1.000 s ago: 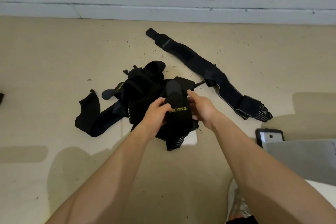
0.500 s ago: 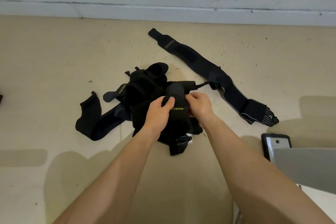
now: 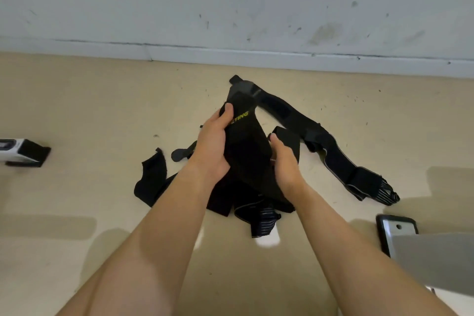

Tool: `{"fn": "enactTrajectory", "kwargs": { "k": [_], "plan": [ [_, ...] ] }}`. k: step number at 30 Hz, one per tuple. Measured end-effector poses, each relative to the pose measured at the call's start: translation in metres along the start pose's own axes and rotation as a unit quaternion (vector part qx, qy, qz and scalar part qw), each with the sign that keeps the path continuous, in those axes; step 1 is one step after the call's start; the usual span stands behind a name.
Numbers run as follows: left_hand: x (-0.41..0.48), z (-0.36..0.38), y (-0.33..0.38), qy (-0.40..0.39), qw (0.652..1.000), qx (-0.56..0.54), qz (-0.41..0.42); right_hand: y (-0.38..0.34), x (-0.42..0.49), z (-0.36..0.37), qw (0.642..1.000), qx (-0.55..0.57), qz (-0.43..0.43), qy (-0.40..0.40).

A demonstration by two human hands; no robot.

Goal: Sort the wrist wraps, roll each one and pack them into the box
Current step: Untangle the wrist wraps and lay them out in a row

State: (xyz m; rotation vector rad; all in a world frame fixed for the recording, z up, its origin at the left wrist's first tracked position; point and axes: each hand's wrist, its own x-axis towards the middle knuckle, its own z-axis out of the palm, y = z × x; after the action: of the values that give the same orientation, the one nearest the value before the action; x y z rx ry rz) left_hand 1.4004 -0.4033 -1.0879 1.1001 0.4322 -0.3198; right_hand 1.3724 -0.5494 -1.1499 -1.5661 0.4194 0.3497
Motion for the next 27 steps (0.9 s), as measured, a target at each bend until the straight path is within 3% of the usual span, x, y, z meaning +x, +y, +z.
{"fn": "enactTrajectory", "kwargs": {
  "k": [2,9,14,19,23,27],
  "plan": [
    [-0.006,0.004,0.019,0.027,0.999,-0.037,-0.017,-0.022,-0.023,0.007,0.996,0.031,0.003,-0.082],
    [-0.040,-0.012,0.084,0.190,0.977,-0.097,0.004,-0.021,-0.080,-0.018,0.960,-0.159,-0.012,-0.228],
    [-0.066,-0.016,0.110,0.174,0.978,-0.113,0.037,0.000,-0.109,-0.014,0.935,-0.209,0.054,-0.282],
    [-0.085,-0.025,0.108,0.124,0.986,0.005,0.108,0.020,-0.135,-0.002,0.907,-0.311,0.093,-0.269],
    [-0.090,-0.044,0.068,0.137,0.986,0.081,0.047,0.047,-0.137,-0.003,0.824,-0.486,0.115,-0.269],
    [-0.082,-0.079,0.010,0.174,0.981,0.079,-0.040,0.057,-0.112,0.005,0.860,-0.457,0.086,-0.209]
  ]
}}
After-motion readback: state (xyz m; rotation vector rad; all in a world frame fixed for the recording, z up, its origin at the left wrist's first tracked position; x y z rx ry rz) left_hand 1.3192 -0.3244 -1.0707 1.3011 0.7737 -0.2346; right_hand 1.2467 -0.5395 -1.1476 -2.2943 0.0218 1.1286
